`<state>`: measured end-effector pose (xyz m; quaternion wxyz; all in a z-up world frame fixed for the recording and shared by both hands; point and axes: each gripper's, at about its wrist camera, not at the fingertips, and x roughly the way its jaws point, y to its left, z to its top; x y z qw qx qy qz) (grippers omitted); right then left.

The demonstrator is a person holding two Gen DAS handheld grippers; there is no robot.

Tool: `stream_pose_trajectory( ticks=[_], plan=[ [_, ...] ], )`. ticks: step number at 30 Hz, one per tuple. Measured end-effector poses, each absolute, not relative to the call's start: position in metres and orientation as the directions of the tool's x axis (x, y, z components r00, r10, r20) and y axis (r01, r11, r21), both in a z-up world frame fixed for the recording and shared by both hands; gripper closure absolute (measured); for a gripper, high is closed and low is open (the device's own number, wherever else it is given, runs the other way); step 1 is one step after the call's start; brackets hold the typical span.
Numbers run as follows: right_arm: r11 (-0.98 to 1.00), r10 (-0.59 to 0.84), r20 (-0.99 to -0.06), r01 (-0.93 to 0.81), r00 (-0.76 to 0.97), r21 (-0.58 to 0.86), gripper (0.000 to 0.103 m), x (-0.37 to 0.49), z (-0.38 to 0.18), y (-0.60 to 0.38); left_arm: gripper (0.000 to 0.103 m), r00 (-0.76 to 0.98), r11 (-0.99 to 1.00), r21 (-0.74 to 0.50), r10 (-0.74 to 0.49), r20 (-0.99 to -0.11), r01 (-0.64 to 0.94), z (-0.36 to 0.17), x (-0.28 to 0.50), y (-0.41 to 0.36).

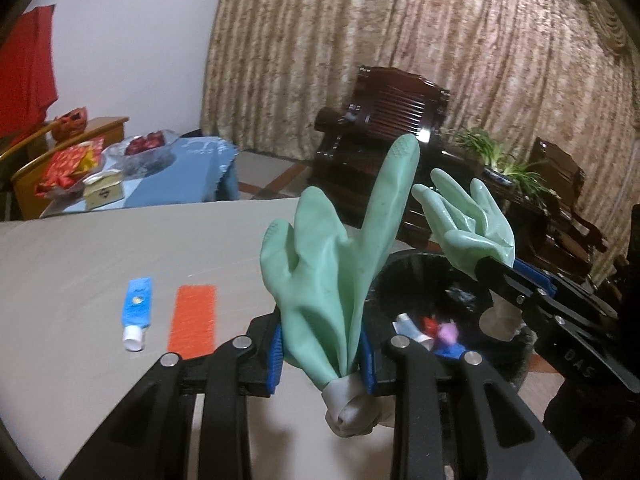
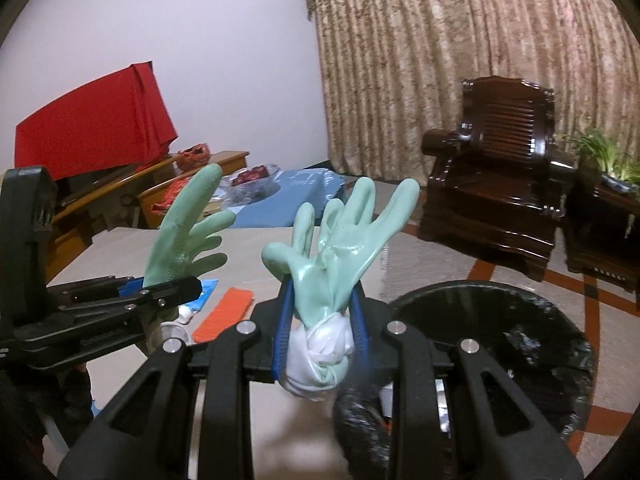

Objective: Collect trash
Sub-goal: 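Lift both gloves and carry them toward the bin, then lower both gloves into the bin and open both tools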

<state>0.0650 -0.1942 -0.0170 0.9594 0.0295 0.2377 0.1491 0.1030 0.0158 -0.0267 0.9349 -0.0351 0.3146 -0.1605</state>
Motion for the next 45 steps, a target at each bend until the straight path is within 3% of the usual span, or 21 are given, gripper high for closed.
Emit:
stream_pose_trajectory(
  ticks=[28,45],
  plan=[
    [0.995,0.084,-0.444,-0.050,0.892,0.087,0.077,0.057,-0.023,-0.328,0.073,0.696,0.856,-0.099,-0.475,-0.538,0.508,-0.012,0.111,-0.133],
    [0.997,0.024,-0.501,0.017,0.865,0.077,0.077,0.071,-0.045,-0.356,0.073,0.640,0.820,-0.131,-0.525,-0.561,0.558,-0.033,0.141,-0.170]
  ],
)
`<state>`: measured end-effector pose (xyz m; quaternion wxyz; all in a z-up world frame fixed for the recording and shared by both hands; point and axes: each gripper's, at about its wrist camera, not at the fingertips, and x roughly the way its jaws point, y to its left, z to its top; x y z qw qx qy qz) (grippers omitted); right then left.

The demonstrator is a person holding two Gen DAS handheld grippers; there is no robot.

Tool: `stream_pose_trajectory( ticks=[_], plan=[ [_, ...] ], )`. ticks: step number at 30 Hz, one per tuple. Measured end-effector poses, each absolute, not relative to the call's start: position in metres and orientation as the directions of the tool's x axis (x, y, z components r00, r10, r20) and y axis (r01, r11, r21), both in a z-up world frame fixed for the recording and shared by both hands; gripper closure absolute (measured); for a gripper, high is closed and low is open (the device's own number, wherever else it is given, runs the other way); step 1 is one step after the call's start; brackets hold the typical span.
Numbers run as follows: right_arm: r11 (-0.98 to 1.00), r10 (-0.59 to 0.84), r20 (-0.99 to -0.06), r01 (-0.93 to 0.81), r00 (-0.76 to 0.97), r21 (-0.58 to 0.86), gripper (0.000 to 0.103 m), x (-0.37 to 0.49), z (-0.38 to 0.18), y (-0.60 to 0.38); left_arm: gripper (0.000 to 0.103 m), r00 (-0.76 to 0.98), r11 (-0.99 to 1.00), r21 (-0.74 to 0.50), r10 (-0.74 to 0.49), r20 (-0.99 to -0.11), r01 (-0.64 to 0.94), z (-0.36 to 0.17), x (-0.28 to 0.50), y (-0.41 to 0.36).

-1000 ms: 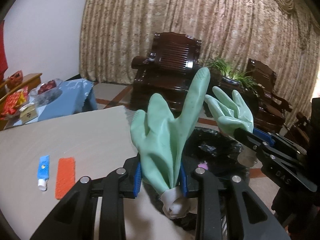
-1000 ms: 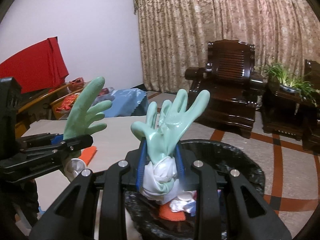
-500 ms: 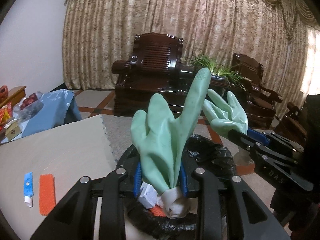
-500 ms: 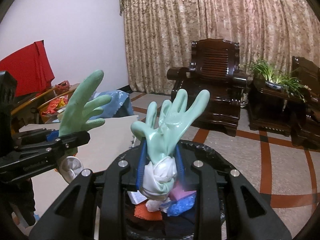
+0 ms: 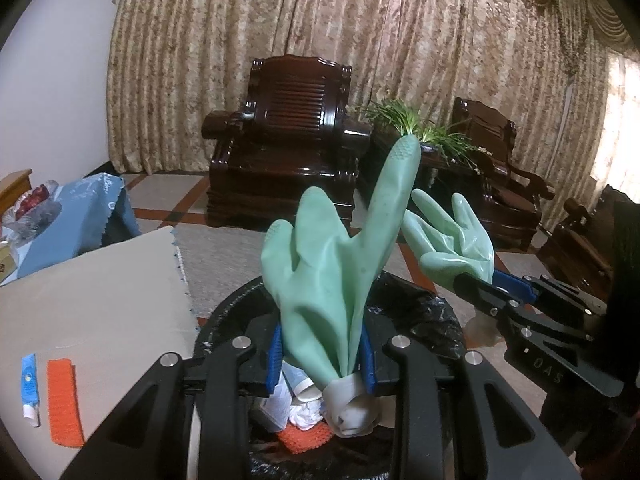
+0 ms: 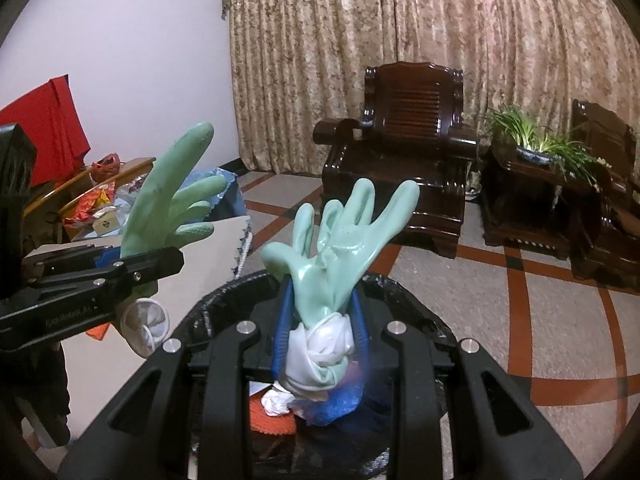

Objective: Collect trash
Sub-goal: 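Lower both gloves into the bin and open both tools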

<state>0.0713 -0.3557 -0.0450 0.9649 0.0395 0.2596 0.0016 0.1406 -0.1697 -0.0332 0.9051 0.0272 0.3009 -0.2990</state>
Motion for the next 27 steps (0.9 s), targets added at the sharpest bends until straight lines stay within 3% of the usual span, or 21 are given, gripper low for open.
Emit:
stream_pose_trajectory(
  ticks=[9,12,13,15,21,27],
  plan=[
    [0.995,0.008,-0.548,0.048,0.836,0.087,0.076,0.084,-0.066,-0.366,0.072,0.612,0.821,-0.150,-0.520,-0.595,0.551,-0.058,0.156,-0.177],
    [0.995,0.001,-0.562,0.054,0.827,0.082,0.071,0.088,-0.071,-0.368,0.069,0.596,0.814,-0.163,-0.528,-0.605,0.557,-0.063,0.162,-0.179],
    [0.995,-0.006,-0.566,0.061,0.825,0.078,0.067,0.088,-0.073,-0.368,0.062,0.582,0.808,-0.173,-0.537,-0.611,0.563,-0.064,0.166,-0.181],
    [0.995,-0.021,-0.565,0.074,0.825,0.072,0.048,0.088,-0.075,-0.368,0.047,0.569,0.803,-0.189,-0.546,-0.615,0.566,-0.066,0.169,-0.182],
    [0.993,-0.052,-0.550,0.100,0.834,0.059,0.012,0.081,-0.074,-0.370,0.025,0.586,0.818,-0.180,-0.528,-0.614,0.547,-0.070,0.168,-0.174],
    [0.993,-0.039,-0.535,0.090,0.844,0.070,0.006,0.074,-0.066,-0.365,0.010,0.641,0.854,-0.152,-0.481,-0.599,0.498,-0.065,0.163,-0.145]
  ],
)
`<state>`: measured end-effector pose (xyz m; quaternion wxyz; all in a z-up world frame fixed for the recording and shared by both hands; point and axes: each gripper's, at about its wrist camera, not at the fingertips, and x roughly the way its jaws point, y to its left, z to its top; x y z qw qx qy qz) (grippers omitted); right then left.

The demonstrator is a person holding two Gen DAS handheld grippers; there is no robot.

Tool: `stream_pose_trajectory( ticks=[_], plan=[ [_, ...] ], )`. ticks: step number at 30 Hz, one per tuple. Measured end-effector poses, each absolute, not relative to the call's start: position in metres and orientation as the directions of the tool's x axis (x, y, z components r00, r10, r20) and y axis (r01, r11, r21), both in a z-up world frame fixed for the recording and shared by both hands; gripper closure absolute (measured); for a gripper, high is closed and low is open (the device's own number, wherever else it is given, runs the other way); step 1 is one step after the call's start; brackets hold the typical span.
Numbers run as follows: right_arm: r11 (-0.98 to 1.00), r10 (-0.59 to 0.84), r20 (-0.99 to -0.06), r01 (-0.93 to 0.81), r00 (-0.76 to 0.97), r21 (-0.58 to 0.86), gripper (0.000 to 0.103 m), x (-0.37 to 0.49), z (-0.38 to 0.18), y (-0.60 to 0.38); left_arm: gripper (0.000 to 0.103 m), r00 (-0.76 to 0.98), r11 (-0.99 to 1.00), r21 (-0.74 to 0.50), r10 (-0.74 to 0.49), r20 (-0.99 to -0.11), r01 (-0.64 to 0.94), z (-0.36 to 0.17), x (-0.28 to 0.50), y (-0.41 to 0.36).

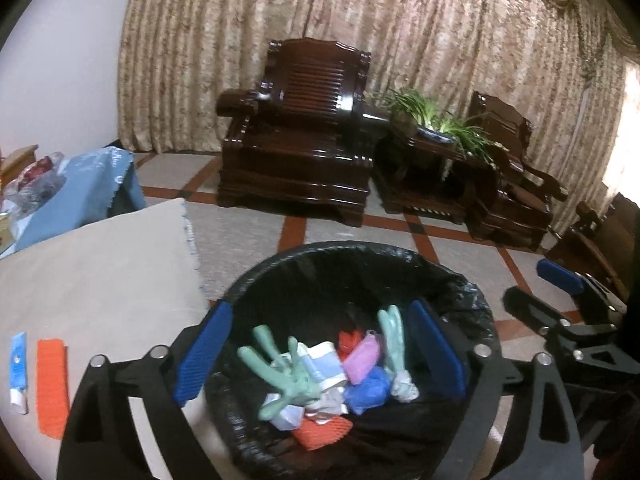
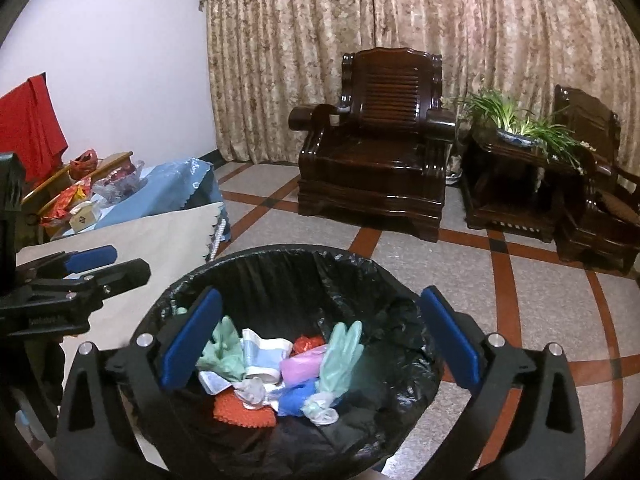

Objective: Collect trash
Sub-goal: 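Lower both gloves into the bin and open both tools, then bring both tools back over the blue tube and orange net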

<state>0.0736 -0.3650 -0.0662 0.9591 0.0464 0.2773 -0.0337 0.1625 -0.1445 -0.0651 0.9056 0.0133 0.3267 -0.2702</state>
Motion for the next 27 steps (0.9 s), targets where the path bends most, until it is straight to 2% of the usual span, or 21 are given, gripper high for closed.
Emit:
stream_pose_trajectory(
  ticks=[11,27],
  plan=[
    [0.995,0.045,-0.506,0.006,0.861,0.098,0.005,0.072,-0.048,-0.310,0.006,0.740,0.927,-0.133,-0.362,-0.566,0.351,-0.050,0.151,-0.057],
    [0.967,0.252,-0.498,-0.235,0.830,0.099,0.005,0.115,-0.044,-0.161,0.006,0.809,0.998,-0.069,-0.045,-0.586,0.005,-0.079,0.128,0.126]
  ],
)
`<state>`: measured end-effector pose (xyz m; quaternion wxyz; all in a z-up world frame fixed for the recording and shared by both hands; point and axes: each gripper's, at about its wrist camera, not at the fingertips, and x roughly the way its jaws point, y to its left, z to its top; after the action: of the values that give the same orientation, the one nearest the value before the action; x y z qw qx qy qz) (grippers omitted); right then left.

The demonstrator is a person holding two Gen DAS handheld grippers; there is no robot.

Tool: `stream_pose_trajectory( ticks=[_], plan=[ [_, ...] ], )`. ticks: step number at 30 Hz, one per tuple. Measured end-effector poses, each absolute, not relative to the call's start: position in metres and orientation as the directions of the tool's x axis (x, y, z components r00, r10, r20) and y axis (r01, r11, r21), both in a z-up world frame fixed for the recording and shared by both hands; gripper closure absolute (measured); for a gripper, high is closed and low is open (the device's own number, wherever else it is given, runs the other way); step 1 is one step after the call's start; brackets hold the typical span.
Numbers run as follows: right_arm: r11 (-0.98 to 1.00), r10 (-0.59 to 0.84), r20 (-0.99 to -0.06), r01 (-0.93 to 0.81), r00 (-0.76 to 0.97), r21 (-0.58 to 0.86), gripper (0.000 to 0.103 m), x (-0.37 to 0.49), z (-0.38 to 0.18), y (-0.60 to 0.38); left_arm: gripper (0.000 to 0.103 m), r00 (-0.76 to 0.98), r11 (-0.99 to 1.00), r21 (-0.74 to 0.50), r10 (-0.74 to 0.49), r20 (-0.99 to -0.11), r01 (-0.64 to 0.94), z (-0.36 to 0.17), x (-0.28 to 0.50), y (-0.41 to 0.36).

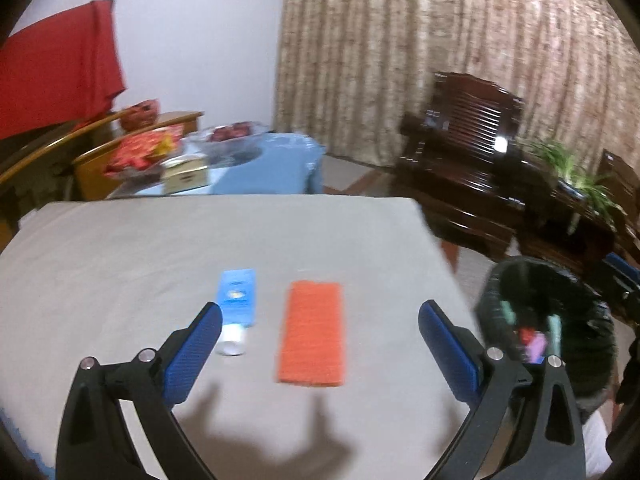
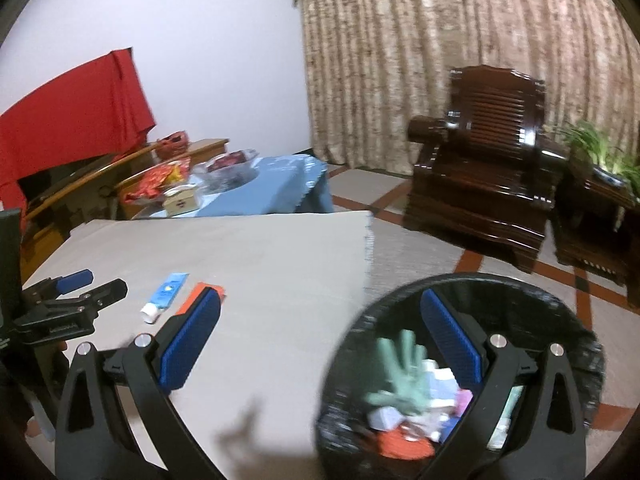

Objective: Collect trash
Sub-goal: 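Bring both tools back over the blue tube and orange net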

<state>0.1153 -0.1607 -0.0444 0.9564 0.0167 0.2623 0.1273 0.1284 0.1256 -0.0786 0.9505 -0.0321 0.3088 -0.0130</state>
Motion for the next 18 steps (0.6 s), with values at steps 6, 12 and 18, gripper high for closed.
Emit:
stream_pose_trajectory(
  ticks=[6,12,18],
  plan=[
    [0.952,0.299,-0.516,-0.290,0.803,0.100,0.005,0.135,-0.056,-0.112,0.007,0.806,0.997,-0.053,0.018,-0.592,-0.061,-0.089,0.129,0.169],
    [0.949,0.306,-0.547,-0.298,0.779,0.106,0.005,0.157,-0.079,-0.073,0.008,0.786,0.993,-0.055,0.046,-0.617,-0.102,-0.108,0.136,0.198],
    [0.955,0.287,-0.588,-0.275,0.756,0.112,0.005,0.177,-0.110,-0.041,0.008,0.771,0.991,-0.061,0.051,-0.634,-0.116,-0.128,0.145,0.222]
  ],
)
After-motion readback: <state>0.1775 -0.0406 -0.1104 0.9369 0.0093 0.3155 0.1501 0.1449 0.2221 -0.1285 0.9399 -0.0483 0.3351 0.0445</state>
